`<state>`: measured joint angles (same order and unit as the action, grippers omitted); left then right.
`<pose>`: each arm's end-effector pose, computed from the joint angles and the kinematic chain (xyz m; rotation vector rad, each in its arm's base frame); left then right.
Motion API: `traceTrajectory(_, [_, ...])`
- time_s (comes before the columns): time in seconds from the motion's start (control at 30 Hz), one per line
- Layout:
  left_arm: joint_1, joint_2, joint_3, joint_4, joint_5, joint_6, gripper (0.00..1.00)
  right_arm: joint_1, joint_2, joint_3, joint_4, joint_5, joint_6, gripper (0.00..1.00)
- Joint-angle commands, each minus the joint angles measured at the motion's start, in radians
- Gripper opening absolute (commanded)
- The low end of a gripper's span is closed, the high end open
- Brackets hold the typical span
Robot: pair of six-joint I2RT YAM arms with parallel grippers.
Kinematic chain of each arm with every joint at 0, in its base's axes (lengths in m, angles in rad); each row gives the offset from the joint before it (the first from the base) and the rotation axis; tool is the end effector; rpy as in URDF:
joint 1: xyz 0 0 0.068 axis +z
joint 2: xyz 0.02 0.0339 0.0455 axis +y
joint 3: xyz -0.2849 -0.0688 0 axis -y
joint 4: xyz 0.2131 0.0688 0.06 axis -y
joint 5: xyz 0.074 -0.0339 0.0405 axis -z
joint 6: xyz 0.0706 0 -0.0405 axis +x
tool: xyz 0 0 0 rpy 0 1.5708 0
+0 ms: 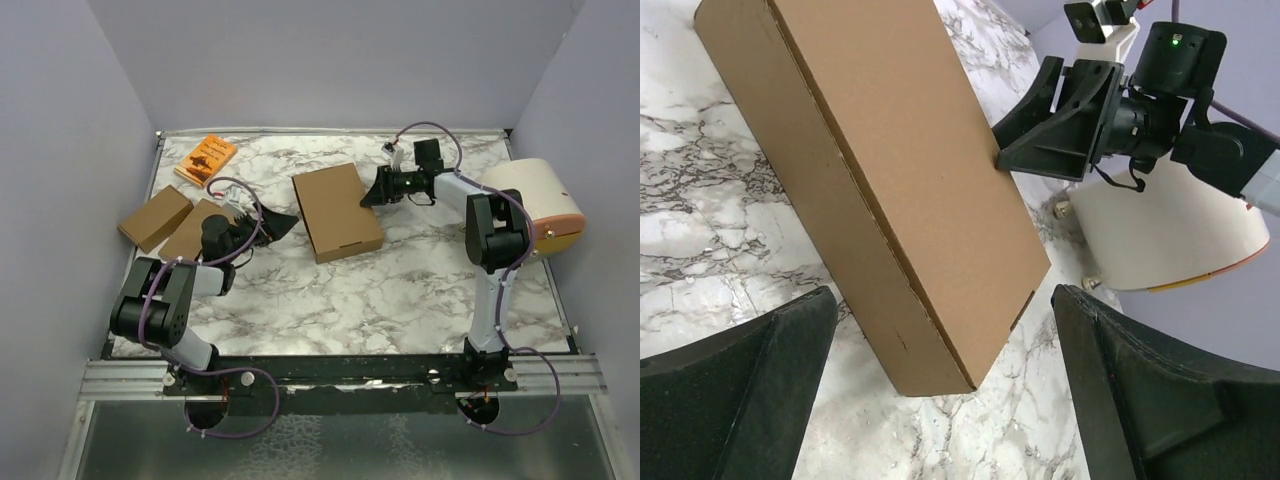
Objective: Fold the paper box
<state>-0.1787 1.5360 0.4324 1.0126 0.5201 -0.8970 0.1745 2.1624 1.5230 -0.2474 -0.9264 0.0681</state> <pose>0.2834 -0.0868 0.2227 -0.2178 1.7929 -1.2218 0.4425 0.1353 0.1807 -0.5303 2.2734 1.2385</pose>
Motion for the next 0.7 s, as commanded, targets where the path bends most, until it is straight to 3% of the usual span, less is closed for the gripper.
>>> traceTrajectory(0.0, [-0.020,0.056,0.010,0.092,0.019,-0.058,0.92,-0.028,0.028,0.010,-0.018,0.058,0.051,0.43])
traceTrajectory(0.27, [-0.114,0.177,0.057,0.110,-0.042,-0.066,0.93,-0.058,0.042,-0.035,-0.022,0.070,0.044,0.29])
traceTrajectory(0.67, [-0.198,0.310,0.087,0.190,-0.173,-0.098,0.95,-0.084,0.081,-0.032,-0.039,0.007,0.036,0.25])
